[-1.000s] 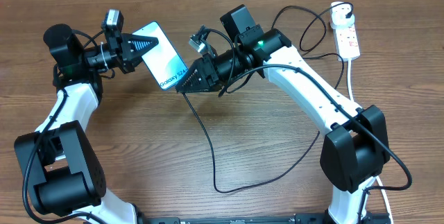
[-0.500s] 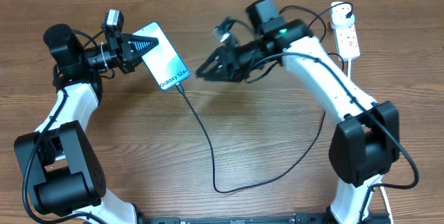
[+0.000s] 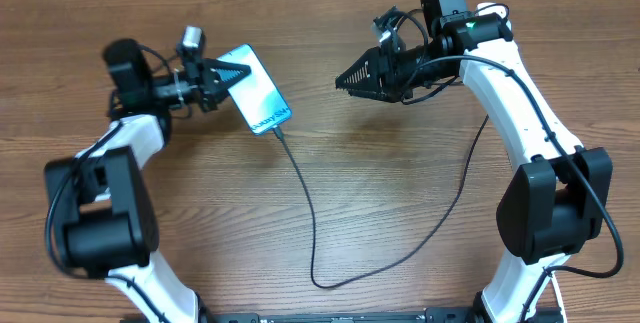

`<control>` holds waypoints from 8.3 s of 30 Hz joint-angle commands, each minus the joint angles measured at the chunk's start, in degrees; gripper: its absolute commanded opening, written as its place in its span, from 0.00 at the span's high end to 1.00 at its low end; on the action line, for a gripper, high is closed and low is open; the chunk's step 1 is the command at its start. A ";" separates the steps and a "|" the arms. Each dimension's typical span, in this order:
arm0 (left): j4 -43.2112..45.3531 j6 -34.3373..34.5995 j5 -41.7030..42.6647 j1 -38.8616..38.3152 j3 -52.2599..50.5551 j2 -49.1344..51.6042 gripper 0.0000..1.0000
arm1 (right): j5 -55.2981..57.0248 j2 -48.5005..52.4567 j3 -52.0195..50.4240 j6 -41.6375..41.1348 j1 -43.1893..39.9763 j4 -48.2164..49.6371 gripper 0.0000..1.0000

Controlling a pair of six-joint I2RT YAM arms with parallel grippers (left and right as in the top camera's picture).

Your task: Plug charger to phone and switch on socket

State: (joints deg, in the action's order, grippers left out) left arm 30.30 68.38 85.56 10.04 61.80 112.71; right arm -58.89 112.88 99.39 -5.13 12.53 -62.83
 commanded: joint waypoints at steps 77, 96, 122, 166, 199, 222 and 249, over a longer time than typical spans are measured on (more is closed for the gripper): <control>-55.04 -42.42 -63.21 -2.36 8.00 7.02 0.27 | 10.47 -2.51 1.55 2.69 1.66 -2.89 0.50; -69.35 -46.60 -75.28 -2.91 17.77 3.65 0.32 | 11.56 -2.54 1.88 3.72 1.18 -2.67 0.82; -77.72 -51.67 -78.49 -2.99 28.83 -14.88 0.04 | 45.33 -1.03 19.89 -9.01 -25.83 -7.34 0.96; -78.51 -51.67 -78.51 -2.99 28.81 -14.88 0.01 | 44.65 22.73 19.87 -0.66 -32.24 21.92 0.96; -78.51 -51.67 -78.51 -2.97 28.81 -14.88 0.00 | 39.04 30.21 19.87 8.22 -31.89 26.73 0.96; -78.49 -51.67 -78.51 -2.97 28.79 -14.88 0.00 | 38.21 31.71 19.82 8.44 -30.67 24.17 0.96; -78.49 -51.67 -78.51 -2.97 28.79 -14.88 0.00 | 38.23 34.42 19.82 8.44 -26.97 23.21 0.96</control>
State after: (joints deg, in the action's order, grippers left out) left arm -48.25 17.39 7.84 6.79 90.41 97.54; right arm -17.78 143.09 119.66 2.98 -18.28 -38.41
